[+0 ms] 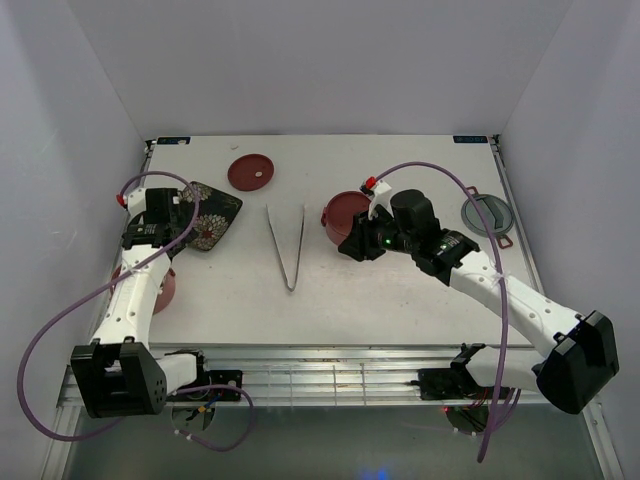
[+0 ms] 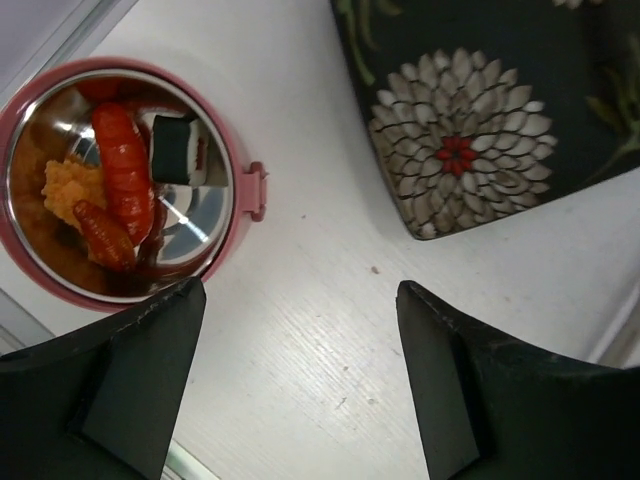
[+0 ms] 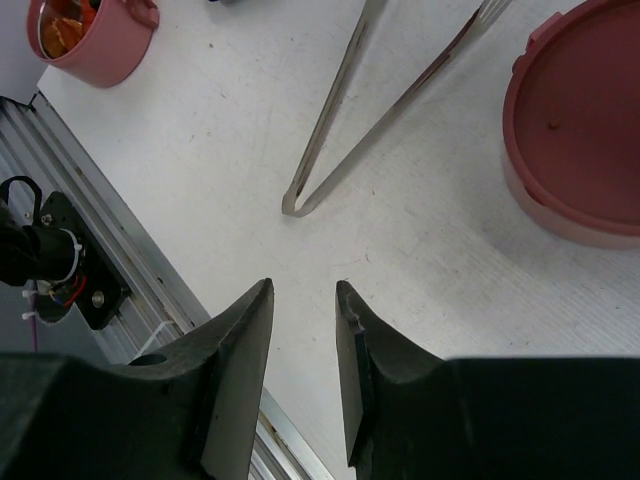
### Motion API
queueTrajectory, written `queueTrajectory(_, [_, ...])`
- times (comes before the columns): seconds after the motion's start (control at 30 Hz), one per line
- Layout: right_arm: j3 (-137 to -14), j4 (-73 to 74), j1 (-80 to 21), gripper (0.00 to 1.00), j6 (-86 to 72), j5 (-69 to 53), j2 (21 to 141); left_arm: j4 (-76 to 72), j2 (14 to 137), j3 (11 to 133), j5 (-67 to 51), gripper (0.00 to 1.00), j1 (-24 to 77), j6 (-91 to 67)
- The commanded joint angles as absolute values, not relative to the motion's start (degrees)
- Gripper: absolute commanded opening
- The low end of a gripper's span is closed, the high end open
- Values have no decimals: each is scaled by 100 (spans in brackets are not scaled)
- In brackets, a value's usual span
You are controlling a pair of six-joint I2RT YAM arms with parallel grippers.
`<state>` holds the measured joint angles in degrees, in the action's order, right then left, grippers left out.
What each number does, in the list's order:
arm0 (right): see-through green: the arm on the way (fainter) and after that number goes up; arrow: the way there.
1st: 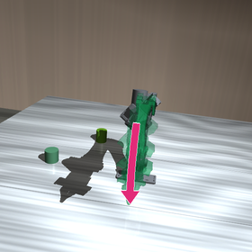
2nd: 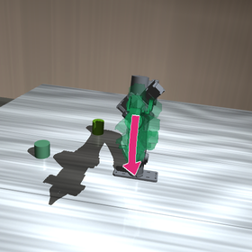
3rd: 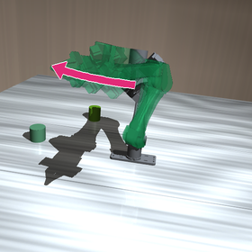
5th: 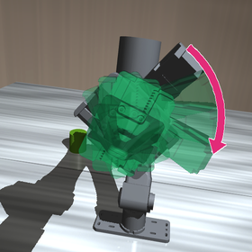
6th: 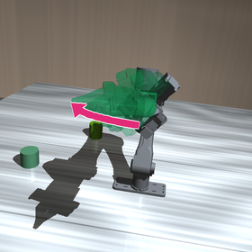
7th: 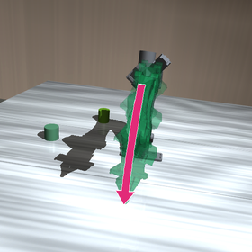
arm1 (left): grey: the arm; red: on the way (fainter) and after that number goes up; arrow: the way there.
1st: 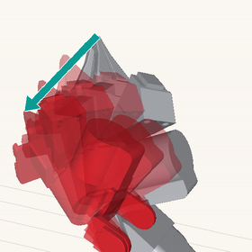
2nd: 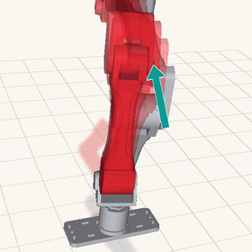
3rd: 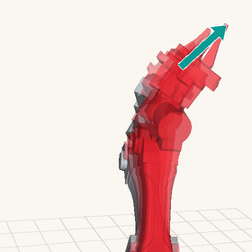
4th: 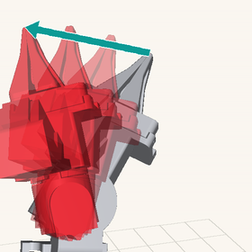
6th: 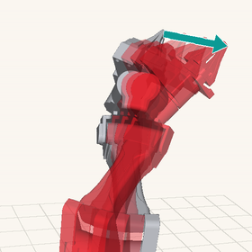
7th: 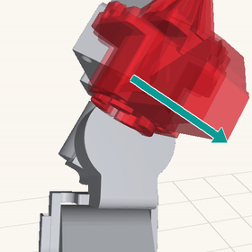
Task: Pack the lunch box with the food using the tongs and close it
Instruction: Pick up the box lid from the center of the board.
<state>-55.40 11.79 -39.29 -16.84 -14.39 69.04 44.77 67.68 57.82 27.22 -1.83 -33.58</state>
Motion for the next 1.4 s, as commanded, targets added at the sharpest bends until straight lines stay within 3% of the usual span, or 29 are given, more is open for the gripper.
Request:
queueTrajectory(0.0, [-5528, 932, -3920, 38, -1732, -1565, 6724, 4535, 6864, 5591, 2462, 86, -597, -3155])
queueTrajectory(0.3, [-5519, 949, -3920, 39, -1652, -1529, 6609, 4167, 7031, 5616, 2058, 80, -800, -2822])
queueTrajectory(0.43, [-5502, 897, -3920, 39, -1670, -1573, 6601, 3955, 7180, 6168, 1574, 79, -791, -2611])
queueTrajectory(0.6, [-5493, 914, -3920, 39, -1661, -1450, 6618, 4386, 7760, 7205, 1890, 79, -791, -2523])
queueTrajectory(0.77, [-5502, 870, -3920, 39, -1661, -1415, 6671, 4369, 7805, 7295, 2153, 79, -800, -2505])
queueTrajectory(0.87, [-5493, 853, -3920, 39, -1661, -1433, 6680, 3923, 7813, 7137, 1541, 79, -791, -2418])
queueTrajectory(0.93, [-5476, 826, -3920, 39, -1670, -1433, 6645, 3395, 7718, 6884, 324, 76, -765, -2198])
queueTrajectory(1.23, [-5344, 659, -3920, 39, -1705, -1441, 6513, 2795, 8665, 7847, -377, 73, -125, -2145])
queueTrajectory(1.37, [-5344, 650, -3920, 39, -1679, -1398, 6513, 2374, 9437, 8392, 112, 73, 746, -1294])
